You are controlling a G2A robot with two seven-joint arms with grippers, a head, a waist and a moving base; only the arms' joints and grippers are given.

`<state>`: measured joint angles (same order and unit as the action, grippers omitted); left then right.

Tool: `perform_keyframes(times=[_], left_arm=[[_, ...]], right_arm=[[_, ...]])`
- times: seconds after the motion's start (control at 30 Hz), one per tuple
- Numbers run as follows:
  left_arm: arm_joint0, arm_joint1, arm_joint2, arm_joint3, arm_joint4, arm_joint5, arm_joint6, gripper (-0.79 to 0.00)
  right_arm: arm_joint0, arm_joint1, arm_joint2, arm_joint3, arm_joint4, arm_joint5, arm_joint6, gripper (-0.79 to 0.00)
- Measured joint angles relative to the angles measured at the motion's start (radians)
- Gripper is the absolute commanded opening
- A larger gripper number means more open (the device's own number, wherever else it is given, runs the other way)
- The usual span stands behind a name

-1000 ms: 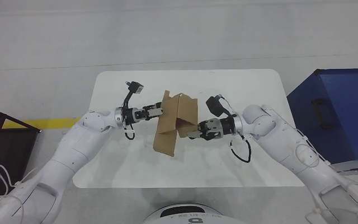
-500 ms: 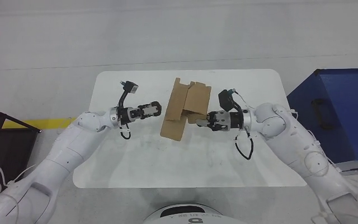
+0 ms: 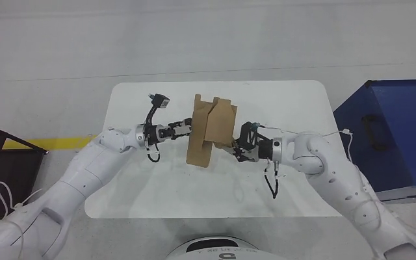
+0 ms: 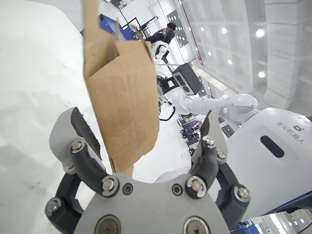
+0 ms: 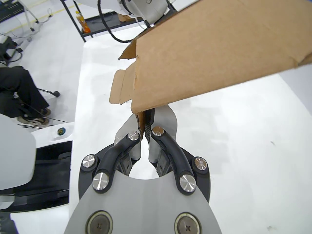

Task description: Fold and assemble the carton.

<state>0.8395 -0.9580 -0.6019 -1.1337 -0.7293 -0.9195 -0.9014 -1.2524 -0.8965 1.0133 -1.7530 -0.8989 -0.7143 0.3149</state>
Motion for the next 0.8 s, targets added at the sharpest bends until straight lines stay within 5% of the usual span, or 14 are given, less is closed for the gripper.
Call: perform_keyframes(times=[0.23,0.47,0.67,0.8], left_arm=[[0.015,0.022,-0.048,0.021,-0.152,-0.042,0.043,0.000],[0.022,0.039,-0.069,0.000,-0.143,-0.028,0.028,0.000],[0.022,0.036,-0.066,0.002,-0.117,-0.060,0.061,0.000],[0.024,0.038,-0.056,-0.001,-0.100,-0.062,0.062,0.000]], right_arm=[[-0.120,-0.003,0.035,-0.078,-0.276,0.286,-0.220,-0.785],[-0.199,0.000,0.070,-0.176,-0.480,0.462,-0.252,-0.785],[-0.221,-0.004,0.068,-0.212,-0.521,0.465,-0.236,-0.785],[-0.179,-0.009,0.090,-0.168,-0.304,0.296,-0.231,-0.785]])
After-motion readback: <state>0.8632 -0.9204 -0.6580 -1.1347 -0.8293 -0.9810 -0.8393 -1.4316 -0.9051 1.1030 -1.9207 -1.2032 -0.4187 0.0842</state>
